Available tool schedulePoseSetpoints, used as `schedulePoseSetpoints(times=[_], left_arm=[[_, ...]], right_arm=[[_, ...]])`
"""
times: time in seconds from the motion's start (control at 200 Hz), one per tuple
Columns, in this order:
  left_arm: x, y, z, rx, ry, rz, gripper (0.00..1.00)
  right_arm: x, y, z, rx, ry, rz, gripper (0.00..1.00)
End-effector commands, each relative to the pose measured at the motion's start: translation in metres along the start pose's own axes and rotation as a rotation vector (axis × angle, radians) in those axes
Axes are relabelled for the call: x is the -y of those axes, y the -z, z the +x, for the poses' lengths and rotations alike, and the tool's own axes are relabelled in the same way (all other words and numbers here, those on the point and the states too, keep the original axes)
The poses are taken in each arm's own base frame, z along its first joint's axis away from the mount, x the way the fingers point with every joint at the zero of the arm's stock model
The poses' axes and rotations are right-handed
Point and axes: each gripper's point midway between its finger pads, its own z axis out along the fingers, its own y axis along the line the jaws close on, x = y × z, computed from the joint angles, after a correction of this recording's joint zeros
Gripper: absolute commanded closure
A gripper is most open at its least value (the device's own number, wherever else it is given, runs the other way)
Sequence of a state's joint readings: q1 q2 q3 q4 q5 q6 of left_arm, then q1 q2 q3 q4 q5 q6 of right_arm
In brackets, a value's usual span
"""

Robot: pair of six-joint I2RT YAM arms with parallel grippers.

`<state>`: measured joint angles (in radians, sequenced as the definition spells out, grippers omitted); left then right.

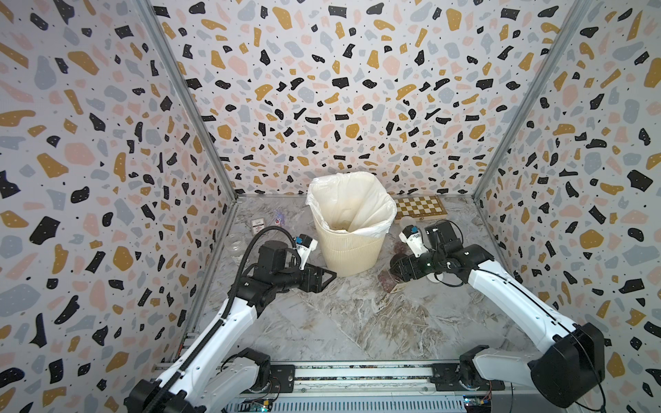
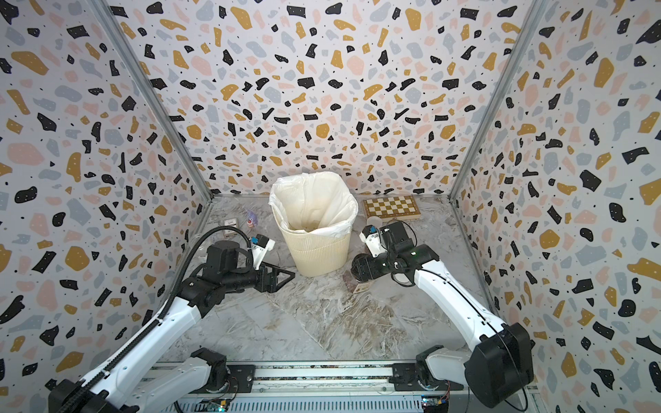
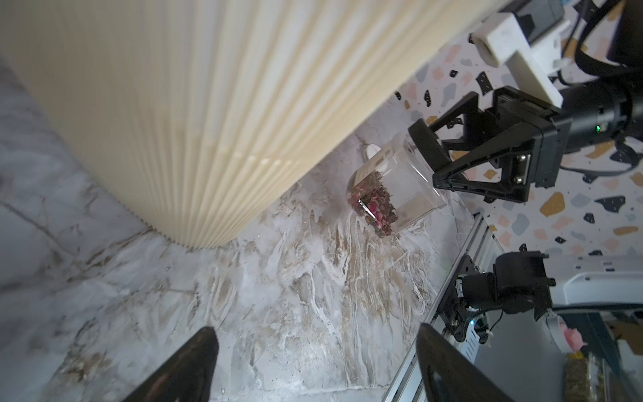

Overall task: Empty the moldy dried flower tea in the jars
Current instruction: Pick up the jar from the center of the board.

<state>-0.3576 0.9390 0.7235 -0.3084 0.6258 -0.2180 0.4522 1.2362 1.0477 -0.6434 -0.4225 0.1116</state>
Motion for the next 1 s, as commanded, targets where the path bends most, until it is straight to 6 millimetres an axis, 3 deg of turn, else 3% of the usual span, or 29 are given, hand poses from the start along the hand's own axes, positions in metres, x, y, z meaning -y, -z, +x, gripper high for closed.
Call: schedulePoseSetpoints(times=[0.0, 0.185, 0.355, 0.556, 0.711, 0.996], left_arm=[[0.028, 0.001, -0.014, 0.105, -0.234, 0.1, 0.12], [0.065, -0.012, -0.003, 0.17, -0.538, 0.187, 0.06], [0.084, -0.024, -0.009, 0.197, -0.595, 0.277, 0.05], [0.115, -0.034, -0.007, 0.176, -0.627, 0.431, 0.03], [0.124, -0.046, -0.002, 0.142, -0.604, 0.443, 0.03], [0.12, -0.067, 0.005, 0.172, -0.573, 0.334, 0.04]], right_arm=[[-0.048, 0.018, -0.002, 0.017, 0.043, -0.231, 0.22], [-0.074, 0.028, -0.004, 0.052, 0.051, -0.361, 0.22], [-0.091, 0.038, -0.013, 0.082, 0.06, -0.443, 0.23], [-0.093, 0.035, -0.013, 0.077, 0.065, -0.447, 0.23], [-0.089, 0.034, -0.024, 0.114, 0.063, -0.385, 0.24], [-0.093, 0.033, -0.033, 0.153, 0.024, -0.41, 0.24]])
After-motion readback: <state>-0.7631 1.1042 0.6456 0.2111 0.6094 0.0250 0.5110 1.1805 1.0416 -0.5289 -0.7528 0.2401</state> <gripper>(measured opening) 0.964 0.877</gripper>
